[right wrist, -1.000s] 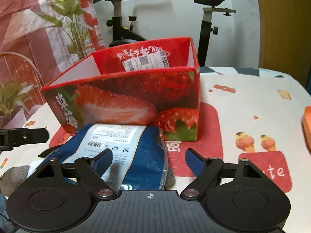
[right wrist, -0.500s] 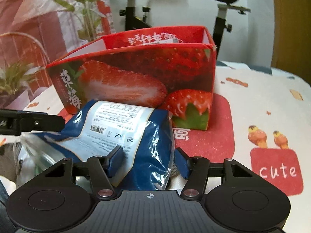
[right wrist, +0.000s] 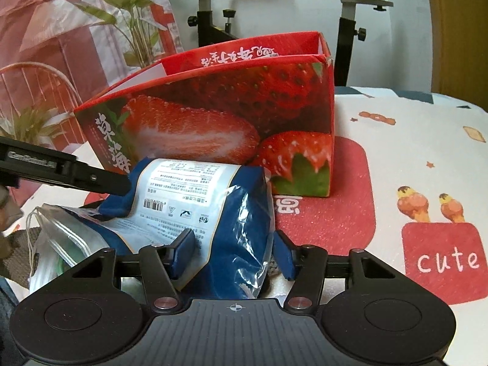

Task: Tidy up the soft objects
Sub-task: 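Lift the blue-and-white bag and drop it into the red box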

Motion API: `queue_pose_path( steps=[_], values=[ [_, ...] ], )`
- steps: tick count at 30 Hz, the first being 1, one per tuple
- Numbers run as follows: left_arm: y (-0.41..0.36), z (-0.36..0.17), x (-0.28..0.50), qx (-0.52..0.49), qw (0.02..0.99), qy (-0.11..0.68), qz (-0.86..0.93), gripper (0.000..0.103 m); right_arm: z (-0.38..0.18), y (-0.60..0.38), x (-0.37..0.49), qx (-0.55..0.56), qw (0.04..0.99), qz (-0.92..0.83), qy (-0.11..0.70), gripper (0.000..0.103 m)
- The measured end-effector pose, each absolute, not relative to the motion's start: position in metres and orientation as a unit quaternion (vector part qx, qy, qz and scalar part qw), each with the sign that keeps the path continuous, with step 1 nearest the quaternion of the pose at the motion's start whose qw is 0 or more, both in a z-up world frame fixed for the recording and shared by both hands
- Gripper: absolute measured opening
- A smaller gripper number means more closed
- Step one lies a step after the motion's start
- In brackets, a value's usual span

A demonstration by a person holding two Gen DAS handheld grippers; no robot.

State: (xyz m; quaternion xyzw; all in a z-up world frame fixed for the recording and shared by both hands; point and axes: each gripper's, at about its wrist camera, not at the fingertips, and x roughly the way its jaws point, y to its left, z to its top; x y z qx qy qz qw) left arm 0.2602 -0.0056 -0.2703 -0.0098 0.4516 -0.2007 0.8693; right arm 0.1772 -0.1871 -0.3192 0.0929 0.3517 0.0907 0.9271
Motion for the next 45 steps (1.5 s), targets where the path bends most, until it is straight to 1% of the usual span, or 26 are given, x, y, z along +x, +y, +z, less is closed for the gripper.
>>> queue_pose_path(
  steps=[4, 5, 6, 7, 8, 10, 11, 15, 22, 26, 31, 34, 37, 45],
  values=[
    [-0.005, -0.281, 0.269, -0.034, 0.848, 0.481, -0.220, 0.051, -0.320, -0.191, 0.178, 0.106, 0.924, 0.095, 0.355, 0.051],
    [-0.006, -0.284, 0.269, -0.036, 0.845, 0.485, -0.223, 0.045, -0.320, -0.192, 0.179, 0.111, 0.922, 0.097, 0.357, 0.050],
    [-0.007, -0.285, 0.269, -0.040, 0.843, 0.487, -0.226, 0.041, -0.320, -0.193, 0.180, 0.116, 0.921, 0.097, 0.360, 0.049],
    [-0.007, -0.285, 0.268, -0.043, 0.842, 0.487, -0.227, 0.034, -0.318, -0.194, 0.180, 0.117, 0.920, 0.096, 0.360, 0.044],
    [-0.008, -0.283, 0.266, -0.046, 0.842, 0.484, -0.233, 0.026, -0.316, -0.194, 0.180, 0.117, 0.920, 0.099, 0.360, 0.035],
    [-0.009, -0.274, 0.259, -0.043, 0.845, 0.470, -0.253, 0.022, -0.306, -0.194, 0.178, 0.110, 0.922, 0.097, 0.357, 0.025],
    [-0.009, -0.268, 0.255, -0.040, 0.847, 0.462, -0.261, 0.021, -0.301, -0.193, 0.177, 0.103, 0.924, 0.098, 0.355, 0.022],
    [-0.001, -0.247, 0.242, -0.050, 0.856, 0.439, -0.270, 0.020, -0.279, -0.194, 0.169, 0.097, 0.927, 0.110, 0.345, 0.021],
    [0.022, -0.207, 0.230, -0.086, 0.875, 0.390, -0.274, 0.020, -0.221, -0.177, 0.162, 0.030, 0.939, 0.135, 0.315, 0.020],
    [0.030, -0.190, 0.240, -0.098, 0.886, 0.364, -0.269, 0.020, -0.189, -0.168, 0.177, 0.006, 0.942, 0.149, 0.300, 0.019],
    [0.033, -0.170, 0.262, -0.090, 0.903, 0.328, -0.263, 0.020, -0.160, -0.158, 0.211, -0.027, 0.947, 0.157, 0.279, 0.019],
    [0.031, -0.164, 0.279, -0.088, 0.908, 0.320, -0.256, 0.020, -0.153, -0.151, 0.237, -0.050, 0.949, 0.156, 0.270, 0.018],
    [0.028, -0.166, 0.299, -0.092, 0.909, 0.320, -0.251, 0.020, -0.153, -0.149, 0.261, -0.053, 0.950, 0.151, 0.269, 0.016],
    [0.018, -0.178, 0.345, -0.101, 0.905, 0.333, -0.245, 0.020, -0.171, -0.156, 0.304, -0.065, 0.952, 0.124, 0.274, 0.016]
  ],
)
